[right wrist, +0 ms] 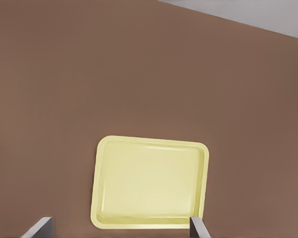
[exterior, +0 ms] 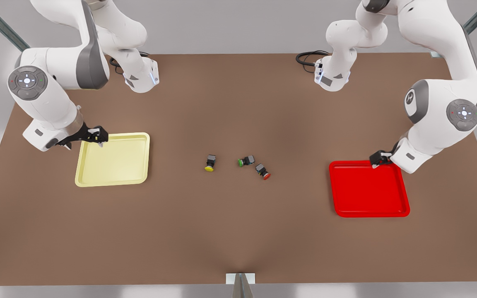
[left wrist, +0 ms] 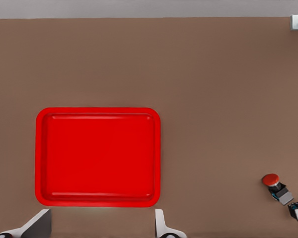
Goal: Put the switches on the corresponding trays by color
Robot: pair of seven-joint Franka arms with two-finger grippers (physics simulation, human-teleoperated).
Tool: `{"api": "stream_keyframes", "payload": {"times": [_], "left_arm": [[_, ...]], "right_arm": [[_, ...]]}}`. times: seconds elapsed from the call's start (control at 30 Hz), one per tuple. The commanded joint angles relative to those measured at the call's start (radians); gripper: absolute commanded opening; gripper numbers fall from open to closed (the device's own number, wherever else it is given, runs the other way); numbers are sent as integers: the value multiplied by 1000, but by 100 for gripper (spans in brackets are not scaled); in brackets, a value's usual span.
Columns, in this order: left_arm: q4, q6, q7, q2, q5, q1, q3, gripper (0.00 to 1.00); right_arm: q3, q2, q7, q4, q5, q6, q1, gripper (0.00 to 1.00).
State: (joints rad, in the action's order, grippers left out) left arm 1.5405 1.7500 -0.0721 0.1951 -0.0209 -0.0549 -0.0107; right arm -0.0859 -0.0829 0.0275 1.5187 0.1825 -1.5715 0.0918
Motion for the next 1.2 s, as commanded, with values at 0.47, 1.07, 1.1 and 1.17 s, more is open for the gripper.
{"api": "stream_keyframes", "payload": {"times": [0.47, 1.07, 1.1, 1.17], "left_arm": [[-17, -1, -14, 53, -25, -25, -5, 100], [-14, -38, -14, 75, -40, -63, -5, 100], [-16, -40, -14, 75, -40, -66, -5, 100], [-14, -40, -14, 75, -40, -66, -5, 100]], "right_arm": [[-5, -581, 772, 115, -288, -582, 520, 100], [17, -534, 761, 364, -268, -866, 513, 100], [15, -534, 761, 364, -267, -864, 513, 90], [14, -534, 764, 365, -267, -854, 510, 56]]}}
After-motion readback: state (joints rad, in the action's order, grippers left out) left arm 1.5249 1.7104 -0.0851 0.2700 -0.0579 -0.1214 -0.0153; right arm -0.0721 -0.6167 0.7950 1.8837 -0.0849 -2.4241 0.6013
